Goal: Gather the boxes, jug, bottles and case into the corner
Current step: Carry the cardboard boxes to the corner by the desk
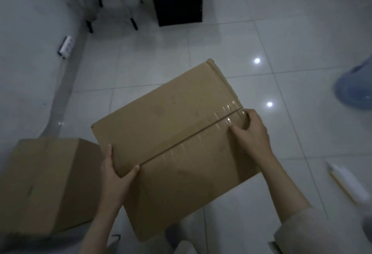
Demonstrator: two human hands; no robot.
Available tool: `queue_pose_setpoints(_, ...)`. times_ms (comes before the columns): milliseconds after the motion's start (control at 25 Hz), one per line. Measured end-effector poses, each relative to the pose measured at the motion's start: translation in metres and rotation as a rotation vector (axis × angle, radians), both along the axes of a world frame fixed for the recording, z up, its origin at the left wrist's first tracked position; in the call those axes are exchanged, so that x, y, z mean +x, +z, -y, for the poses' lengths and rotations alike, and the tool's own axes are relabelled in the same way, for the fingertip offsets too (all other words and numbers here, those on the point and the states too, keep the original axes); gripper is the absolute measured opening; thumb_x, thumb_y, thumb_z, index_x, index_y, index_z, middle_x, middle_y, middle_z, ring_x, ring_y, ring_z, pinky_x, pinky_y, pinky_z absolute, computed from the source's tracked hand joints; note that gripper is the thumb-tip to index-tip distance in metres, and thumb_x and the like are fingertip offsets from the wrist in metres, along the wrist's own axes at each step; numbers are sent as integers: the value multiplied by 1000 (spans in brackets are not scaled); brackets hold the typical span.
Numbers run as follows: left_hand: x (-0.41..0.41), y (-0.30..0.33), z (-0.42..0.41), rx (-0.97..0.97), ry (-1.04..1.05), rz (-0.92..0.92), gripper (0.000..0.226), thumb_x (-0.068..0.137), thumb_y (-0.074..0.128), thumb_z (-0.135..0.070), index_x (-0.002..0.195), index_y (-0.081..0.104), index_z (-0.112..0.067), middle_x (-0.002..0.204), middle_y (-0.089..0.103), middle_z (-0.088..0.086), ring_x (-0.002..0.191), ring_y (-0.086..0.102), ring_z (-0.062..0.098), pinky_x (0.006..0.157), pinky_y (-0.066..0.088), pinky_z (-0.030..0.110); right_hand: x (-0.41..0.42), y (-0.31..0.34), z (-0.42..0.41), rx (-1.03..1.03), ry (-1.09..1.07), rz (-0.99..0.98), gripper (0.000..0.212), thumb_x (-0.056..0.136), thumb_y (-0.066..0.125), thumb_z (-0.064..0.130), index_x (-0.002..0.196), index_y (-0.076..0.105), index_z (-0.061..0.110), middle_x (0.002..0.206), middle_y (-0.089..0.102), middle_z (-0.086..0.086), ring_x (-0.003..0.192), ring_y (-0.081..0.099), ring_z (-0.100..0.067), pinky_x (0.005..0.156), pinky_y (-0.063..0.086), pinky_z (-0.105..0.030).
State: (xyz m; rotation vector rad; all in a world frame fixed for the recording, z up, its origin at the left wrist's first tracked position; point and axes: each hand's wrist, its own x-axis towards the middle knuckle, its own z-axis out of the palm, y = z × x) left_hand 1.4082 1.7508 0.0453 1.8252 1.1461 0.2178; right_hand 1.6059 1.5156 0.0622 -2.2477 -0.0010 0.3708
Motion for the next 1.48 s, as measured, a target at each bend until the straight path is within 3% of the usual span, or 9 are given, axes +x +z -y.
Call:
queue_pose_setpoints(160,-34,-22,-67,-16,189,-62,91,73,74,-8,146,21,-22,152,24,9,139,27,25,114,25,42,10,-15,-106,-38,219,-45,47,77,56,32,122,47,20,118,57,-3,107,53,-27,97,41,-50)
queue_pose_setpoints(360,-87,-73,-111,-73,437,-92,93,68,77,-2,144,25,-15,150,27,12,138,27,26,112,23,37,0,-62,-211,-128,512,-140,43,84,54,21,126,45,14,101,51,-1,90,47,-20,82,42,-36)
queue_pose_setpoints(480,-112,-110,-122,-172,554,-118,97,69,77,-4,146,20,-17,153,21,11,140,23,26,112,24,39,-13,-96,-263,-202,651,-175,44,87,52,23,129,42,11,112,56,-11,89,46,-22,79,40,-34)
queue_pose_setpoints(600,-128,-152,-130,-223,643,-120,101,67,79,-6,147,17,-18,152,19,13,139,24,27,112,25,39,-23,-136,-302,-272,744,-196,49,89,51,26,132,39,9,123,54,-15,101,52,-31,87,41,-40)
queue_pose_setpoints(760,-140,-206,-144,-295,722,-155,100,69,79,-11,147,16,-17,151,20,15,138,27,28,110,27,35,-31,-188,-340,-337,810,-283,54,89,50,28,137,34,9,133,49,-15,119,47,-34,95,39,-41)
queue_pose_setpoints(1000,-150,-250,-153,-323,776,-206,78,78,71,-18,143,28,-17,148,26,17,134,33,32,111,32,39,-39,-241,-366,-340,797,-401,63,87,51,34,142,26,16,142,41,-13,128,41,-35,106,36,-48)
queue_pose_setpoints(1240,-129,-192,-156,-155,643,-210,41,88,53,-2,129,48,-3,136,39,22,126,43,34,102,34,29,-40,-190,-361,-304,996,-410,47,92,46,22,137,39,9,143,43,-14,130,41,-29,105,34,-36)
queue_pose_setpoints(1320,-110,-150,-169,-115,558,-184,37,89,51,-4,126,51,-6,134,43,17,125,43,29,94,34,23,-39,-151,-365,-266,1077,-421,45,92,45,23,137,43,14,145,41,-9,132,39,-25,105,33,-33)
queue_pose_setpoints(1480,-69,-43,-201,11,426,3,31,90,49,-6,120,56,-10,128,52,9,119,46,20,94,34,26,-24,-44,-368,-140,1098,-311,39,92,46,22,130,50,18,144,43,-2,132,38,-19,97,29,-25)
